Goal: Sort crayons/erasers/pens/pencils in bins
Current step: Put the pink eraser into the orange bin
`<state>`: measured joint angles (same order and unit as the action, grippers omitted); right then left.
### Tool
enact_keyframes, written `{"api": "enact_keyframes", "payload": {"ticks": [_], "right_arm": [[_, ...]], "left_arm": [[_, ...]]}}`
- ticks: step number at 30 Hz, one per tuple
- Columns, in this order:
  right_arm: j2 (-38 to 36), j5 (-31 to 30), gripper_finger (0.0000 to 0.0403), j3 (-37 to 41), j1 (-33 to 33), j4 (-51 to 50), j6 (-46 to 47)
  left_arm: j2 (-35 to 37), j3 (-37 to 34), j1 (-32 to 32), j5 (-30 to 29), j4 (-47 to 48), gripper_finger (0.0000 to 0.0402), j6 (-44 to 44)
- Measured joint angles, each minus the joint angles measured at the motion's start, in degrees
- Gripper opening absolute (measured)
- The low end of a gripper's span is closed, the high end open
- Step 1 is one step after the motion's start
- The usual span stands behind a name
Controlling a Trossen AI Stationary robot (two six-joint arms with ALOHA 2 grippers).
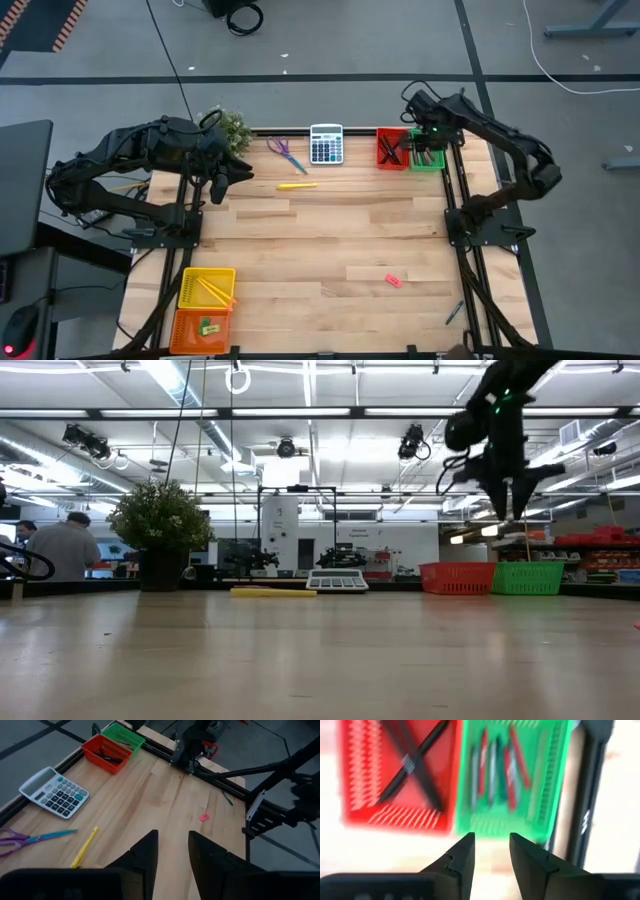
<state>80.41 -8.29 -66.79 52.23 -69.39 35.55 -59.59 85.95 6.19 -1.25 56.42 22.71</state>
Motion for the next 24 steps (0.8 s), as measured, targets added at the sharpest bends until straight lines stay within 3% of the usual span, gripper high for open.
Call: {"api": "enact_keyframes", "payload": {"ticks": [5, 11, 19, 24], "right_arm": [[-6.97, 6.55, 0.0129, -0.02, -8.25, -6.38, 8.80], [-9.82, 11.06, 0.0129, -0.02, -26.23, -11.52, 25.29], [-8.96, 15.66, 0.0129, -0.02, -56.26, -9.13, 58.31], [-7.04, 12.84, 0.0129, -0.02, -73.16, -3.00, 84.36]], "left_arm": [[0.00, 0.00, 0.13, -0.57, -0.08, 0.0114, -2.44], [0.00, 0.00, 0.13, -1.08, -0.08, 0.0114, -2.85], [0.00, 0.00, 0.05, -1.08, -0.04, 0.0112, -2.35], [-0.02, 0.00, 0.05, -1.06, 0.06, 0.0112, -2.35]]}}
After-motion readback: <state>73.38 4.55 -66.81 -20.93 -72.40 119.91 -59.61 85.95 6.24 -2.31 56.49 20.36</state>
